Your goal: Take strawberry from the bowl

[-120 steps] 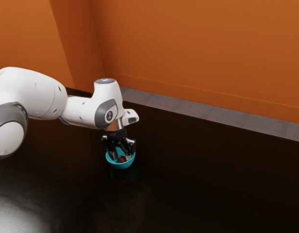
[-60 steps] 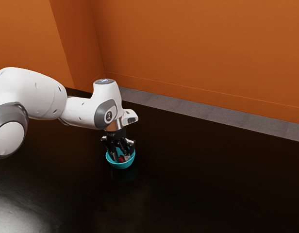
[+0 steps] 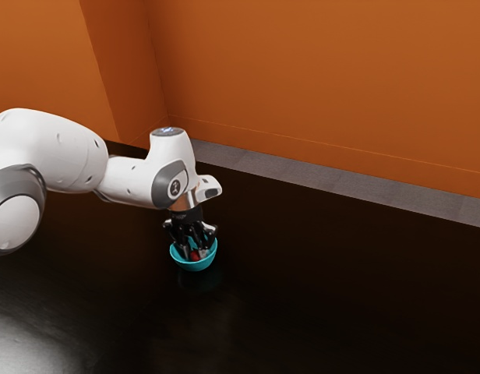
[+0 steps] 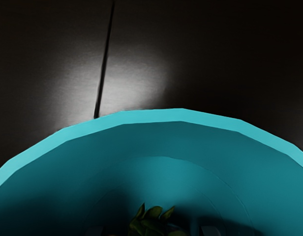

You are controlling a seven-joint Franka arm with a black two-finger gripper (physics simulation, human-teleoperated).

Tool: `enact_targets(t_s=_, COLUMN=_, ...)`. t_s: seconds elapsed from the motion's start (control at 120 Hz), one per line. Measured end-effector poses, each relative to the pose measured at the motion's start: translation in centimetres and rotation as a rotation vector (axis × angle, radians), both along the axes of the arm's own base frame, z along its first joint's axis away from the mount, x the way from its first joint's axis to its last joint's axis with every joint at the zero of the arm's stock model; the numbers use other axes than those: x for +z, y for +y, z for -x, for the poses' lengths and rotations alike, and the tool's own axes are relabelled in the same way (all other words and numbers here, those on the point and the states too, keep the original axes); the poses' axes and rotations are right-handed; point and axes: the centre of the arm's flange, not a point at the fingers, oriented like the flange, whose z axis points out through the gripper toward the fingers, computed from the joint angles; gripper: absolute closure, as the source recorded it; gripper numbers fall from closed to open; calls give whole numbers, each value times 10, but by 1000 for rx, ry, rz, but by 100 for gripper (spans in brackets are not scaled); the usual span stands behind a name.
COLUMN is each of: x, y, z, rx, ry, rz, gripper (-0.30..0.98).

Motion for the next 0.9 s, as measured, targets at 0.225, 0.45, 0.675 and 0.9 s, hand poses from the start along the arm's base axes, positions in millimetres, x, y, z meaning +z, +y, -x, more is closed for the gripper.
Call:
enact_targets(t_s=0.225, x=1, y=0, z=-1, rx=8, ry=-9, rz=-4, gripper=54)
enact_targets(t_s=0.45, x=22, y=1, z=1, rx=18, ry=-32, rz=6, gripper=56)
enact_targets(t_s=0.675, x=61, y=-16, z=3, rx=-2, ry=-83, rz=22, gripper=60)
enact_targets(t_s=0.9, x=90, y=-63, z=-1, rx=-65, ry=-132, rz=38, gripper=62)
